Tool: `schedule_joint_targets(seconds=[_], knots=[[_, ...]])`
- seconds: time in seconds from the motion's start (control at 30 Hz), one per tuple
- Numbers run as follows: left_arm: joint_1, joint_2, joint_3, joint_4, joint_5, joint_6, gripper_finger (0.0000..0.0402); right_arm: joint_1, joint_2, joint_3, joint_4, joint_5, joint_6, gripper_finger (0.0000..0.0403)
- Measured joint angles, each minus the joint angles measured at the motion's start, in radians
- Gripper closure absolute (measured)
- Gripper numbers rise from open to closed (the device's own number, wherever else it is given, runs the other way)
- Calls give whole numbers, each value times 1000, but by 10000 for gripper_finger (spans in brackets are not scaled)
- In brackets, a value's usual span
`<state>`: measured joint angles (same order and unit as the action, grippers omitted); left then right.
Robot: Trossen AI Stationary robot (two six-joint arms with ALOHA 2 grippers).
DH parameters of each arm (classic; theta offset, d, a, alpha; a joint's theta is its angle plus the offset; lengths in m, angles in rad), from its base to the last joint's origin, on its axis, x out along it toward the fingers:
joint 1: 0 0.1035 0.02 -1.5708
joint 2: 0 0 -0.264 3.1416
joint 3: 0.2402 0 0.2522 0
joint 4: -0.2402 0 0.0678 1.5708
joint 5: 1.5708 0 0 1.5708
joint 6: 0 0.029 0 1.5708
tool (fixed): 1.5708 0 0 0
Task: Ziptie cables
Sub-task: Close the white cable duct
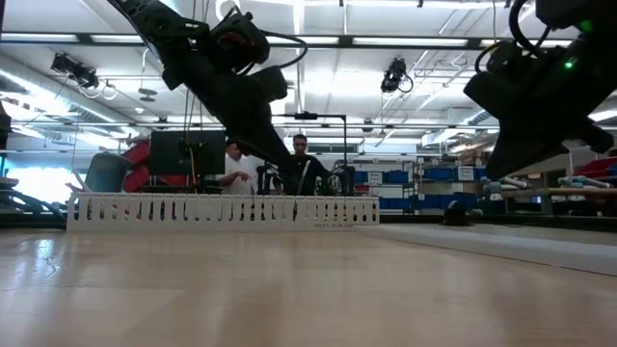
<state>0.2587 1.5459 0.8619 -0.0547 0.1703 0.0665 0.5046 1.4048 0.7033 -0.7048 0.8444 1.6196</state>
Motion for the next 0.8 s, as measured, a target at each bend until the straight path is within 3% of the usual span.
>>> schedule_joint_targets(seconds=[0.3, 0.57, 0.8], knots=[[13, -2, 0, -9, -97, 68, 249, -5, 0, 0, 1, 0, -1, 402], [14, -2, 0, 18, -83, 77, 248, -5, 0, 0, 18, -2, -37, 401], [14, -2, 0, 13, -28, 37, 227, -22, 0, 0, 206, -78, -222, 372]])
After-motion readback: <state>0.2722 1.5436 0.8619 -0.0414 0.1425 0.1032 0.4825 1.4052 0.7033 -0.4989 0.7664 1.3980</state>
